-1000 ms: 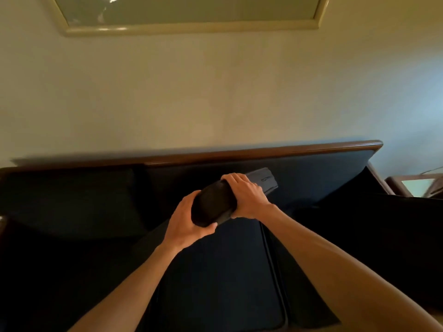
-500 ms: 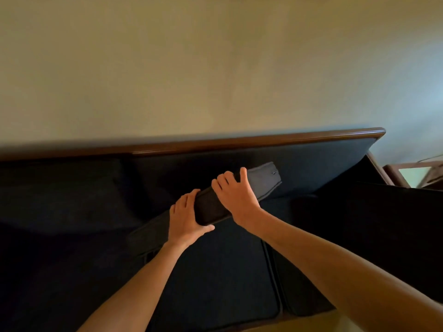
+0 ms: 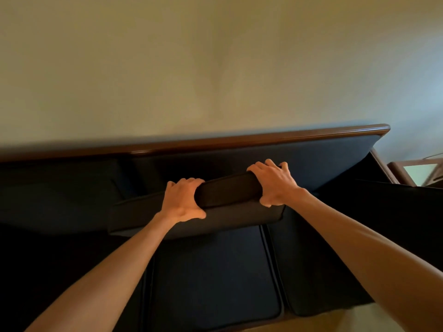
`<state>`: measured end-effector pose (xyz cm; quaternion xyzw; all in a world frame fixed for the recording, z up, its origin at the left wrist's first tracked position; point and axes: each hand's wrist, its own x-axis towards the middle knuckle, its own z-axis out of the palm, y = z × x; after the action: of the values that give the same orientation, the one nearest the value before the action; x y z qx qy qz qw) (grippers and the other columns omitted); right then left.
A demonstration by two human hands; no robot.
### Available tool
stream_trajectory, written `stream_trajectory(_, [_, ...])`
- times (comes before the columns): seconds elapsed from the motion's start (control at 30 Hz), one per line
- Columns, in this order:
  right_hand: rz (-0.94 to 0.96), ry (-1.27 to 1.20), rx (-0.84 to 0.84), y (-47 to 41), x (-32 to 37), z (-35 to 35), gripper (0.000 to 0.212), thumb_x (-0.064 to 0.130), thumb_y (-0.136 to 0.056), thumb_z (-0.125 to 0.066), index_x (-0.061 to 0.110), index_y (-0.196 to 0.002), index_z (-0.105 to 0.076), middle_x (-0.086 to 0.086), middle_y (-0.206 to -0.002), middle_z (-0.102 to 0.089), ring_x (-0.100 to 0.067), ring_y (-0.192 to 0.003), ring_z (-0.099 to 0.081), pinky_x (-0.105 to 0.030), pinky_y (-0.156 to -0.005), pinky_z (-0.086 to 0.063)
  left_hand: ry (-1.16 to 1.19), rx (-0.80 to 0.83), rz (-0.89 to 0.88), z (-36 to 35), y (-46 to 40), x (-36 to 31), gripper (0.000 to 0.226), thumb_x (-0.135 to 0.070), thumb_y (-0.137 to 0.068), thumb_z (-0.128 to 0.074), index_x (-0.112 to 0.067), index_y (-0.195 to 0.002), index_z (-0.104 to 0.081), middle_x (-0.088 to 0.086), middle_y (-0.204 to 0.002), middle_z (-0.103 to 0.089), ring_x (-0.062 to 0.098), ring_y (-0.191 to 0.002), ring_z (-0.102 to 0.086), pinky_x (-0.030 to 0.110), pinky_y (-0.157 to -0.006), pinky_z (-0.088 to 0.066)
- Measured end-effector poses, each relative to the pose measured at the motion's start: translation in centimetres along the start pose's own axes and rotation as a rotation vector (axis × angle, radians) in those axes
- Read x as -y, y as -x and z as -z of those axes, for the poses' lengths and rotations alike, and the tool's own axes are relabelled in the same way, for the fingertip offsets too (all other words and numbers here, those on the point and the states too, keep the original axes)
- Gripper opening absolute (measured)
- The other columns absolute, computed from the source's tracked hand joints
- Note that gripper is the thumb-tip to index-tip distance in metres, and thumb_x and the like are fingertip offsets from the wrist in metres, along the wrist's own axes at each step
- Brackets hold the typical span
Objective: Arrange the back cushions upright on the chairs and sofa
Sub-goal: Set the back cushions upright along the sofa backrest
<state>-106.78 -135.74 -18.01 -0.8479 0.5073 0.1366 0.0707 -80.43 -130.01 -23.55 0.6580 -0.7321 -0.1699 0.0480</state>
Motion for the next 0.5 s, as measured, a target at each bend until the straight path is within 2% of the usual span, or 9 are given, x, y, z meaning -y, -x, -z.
stream_trajectory(0.13, [-0.027, -0.063, 0.14, 0.4, -0.2, -4.8, 0.103, 0.027, -0.052, -0.086, 0.026, -0.14, -0.035, 0.006, -0.13, -0.046, -0.023, -0.124, -0.038, -0.053, -0.098, -0.038, -0.021, 0.08, 0.01, -3.1, 1.0, -0.5, 0.094, -0.047, -0.052, -0.084, -0.026, -0.137, -0.049, -0.008, -0.122, -0.061, 0.017, -0.112, -0.055, 0.043, -0.096, -0.037])
stream_trajectory(0.23, [-0.066, -0.072, 0.193, 1.6, -0.5, -9.2, 0.103, 0.022, -0.056, -0.085, 0.025, -0.143, -0.03, 0.005, -0.135, -0.04, -0.025, -0.129, -0.035, -0.059, -0.104, -0.035, -0.024, 0.106, 0.004, -6.4, 2.1, -1.6, 0.092, -0.048, -0.054, -0.081, -0.029, -0.137, -0.049, -0.01, -0.122, -0.06, 0.016, -0.112, -0.053, 0.041, -0.098, -0.036])
stream_trajectory(0.37, [-0.181, -0.042, 0.18, 2.7, -1.5, -12.6, 0.109, 0.027, -0.065, -0.082, 0.021, -0.152, -0.016, -0.002, -0.146, -0.031, -0.03, -0.138, -0.027, -0.069, -0.111, -0.021, 0.019, 0.053, -0.004, -8.9, 1.7, -3.8, 0.09, -0.043, -0.055, -0.079, -0.029, -0.138, -0.047, -0.009, -0.13, -0.057, 0.015, -0.117, -0.051, 0.041, -0.105, -0.029])
stream_trajectory(0.5, [-0.142, -0.01, 0.097, 1.6, 1.9, -13.2, 0.131, 0.036, -0.062, -0.085, 0.019, -0.156, 0.004, -0.01, -0.16, -0.01, -0.037, -0.15, -0.002, -0.073, -0.109, 0.002, 0.004, 0.043, 0.006, -9.3, 1.4, -2.6, 0.099, -0.045, -0.061, -0.079, -0.025, -0.146, -0.033, -0.003, -0.142, -0.045, 0.019, -0.132, -0.04, 0.047, -0.115, -0.022])
